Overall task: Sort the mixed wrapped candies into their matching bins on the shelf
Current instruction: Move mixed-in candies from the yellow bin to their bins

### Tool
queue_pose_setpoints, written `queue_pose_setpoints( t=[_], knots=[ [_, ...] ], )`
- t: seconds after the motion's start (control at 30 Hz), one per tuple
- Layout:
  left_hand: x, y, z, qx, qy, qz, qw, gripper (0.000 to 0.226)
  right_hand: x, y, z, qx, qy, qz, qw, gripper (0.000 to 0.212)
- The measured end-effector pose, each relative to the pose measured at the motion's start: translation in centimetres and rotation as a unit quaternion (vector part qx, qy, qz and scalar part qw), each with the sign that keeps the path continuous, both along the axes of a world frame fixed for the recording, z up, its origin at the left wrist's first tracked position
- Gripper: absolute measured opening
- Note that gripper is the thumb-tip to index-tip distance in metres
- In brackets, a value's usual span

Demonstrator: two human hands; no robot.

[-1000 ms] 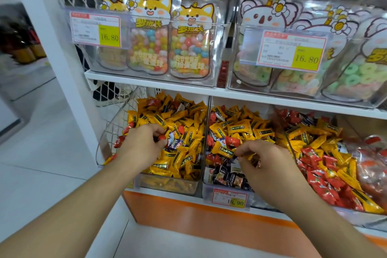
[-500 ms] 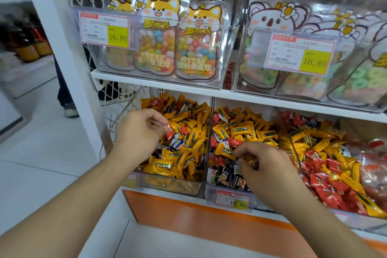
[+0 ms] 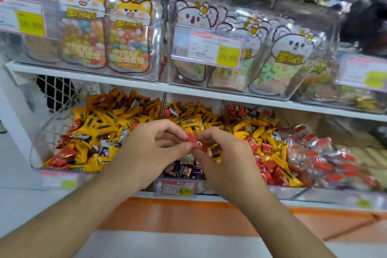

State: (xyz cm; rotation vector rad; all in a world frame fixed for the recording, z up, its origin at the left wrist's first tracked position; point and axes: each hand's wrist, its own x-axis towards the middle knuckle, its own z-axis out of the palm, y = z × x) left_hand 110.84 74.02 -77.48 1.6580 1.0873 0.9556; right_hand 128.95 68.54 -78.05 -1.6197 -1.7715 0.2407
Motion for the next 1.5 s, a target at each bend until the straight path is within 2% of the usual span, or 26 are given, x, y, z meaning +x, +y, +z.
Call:
queue_pose_setpoints(
  t=[0.17, 0.3, 0.43, 0.7, 0.87, 1.0, 1.17, 1.37, 1.5],
  knots=[
    [0.7, 0.1, -0.1, 0.035, 0.036, -0.011, 0.999, 0.009, 5.4, -0.9, 0.3, 0.008, -0.050, -0.131, 0.990, 0.009],
    [0.3, 0.6, 0.3, 0.056, 0.051, 0.006, 0.997, 0.014, 8.5, -1.1, 0.1, -0.036, -0.094, -0.192, 0.976, 0.017],
    [-1.6, 1.1, 0.2, 0.073, 0.073, 0.048, 0.994, 0.017, 8.5, -0.9, 0.1, -0.089, -0.097, -0.171, 0.976, 0.035],
    [-7.9, 4.9, -2.5, 0.086, 0.209, 0.132, 0.965, 0.022, 4.3, 0.6, -0.7, -0.042, -0.096, -0.087, 0.991, 0.024],
    [-10.4, 7.3, -5.5, 0.058, 0.258, 0.136, 0.955, 0.028, 1.5, 1.4, -1.8, -0.028, -0.101, -0.023, 0.994, 0.029],
    [-10.5, 8.4, -6.4, 0.064, 0.269, 0.125, 0.953, 0.023, 0.3, 1.9, -2.4, -0.019, -0.094, 0.003, 0.995, 0.031],
    [-9.1, 8.5, -7.1, 0.059, 0.282, 0.102, 0.952, 0.031, -0.4, 2.3, -2.7, -0.027, -0.088, 0.003, 0.996, 0.027],
    [-8.6, 8.8, -7.6, 0.088, 0.273, 0.135, 0.949, 0.014, -0.8, 2.4, -2.9, -0.040, -0.092, 0.006, 0.995, 0.026],
    [-8.8, 8.6, -7.0, 0.095, 0.251, 0.147, 0.952, 0.010, -0.7, 2.3, -2.8, -0.045, -0.085, 0.005, 0.995, 0.025]
  ],
)
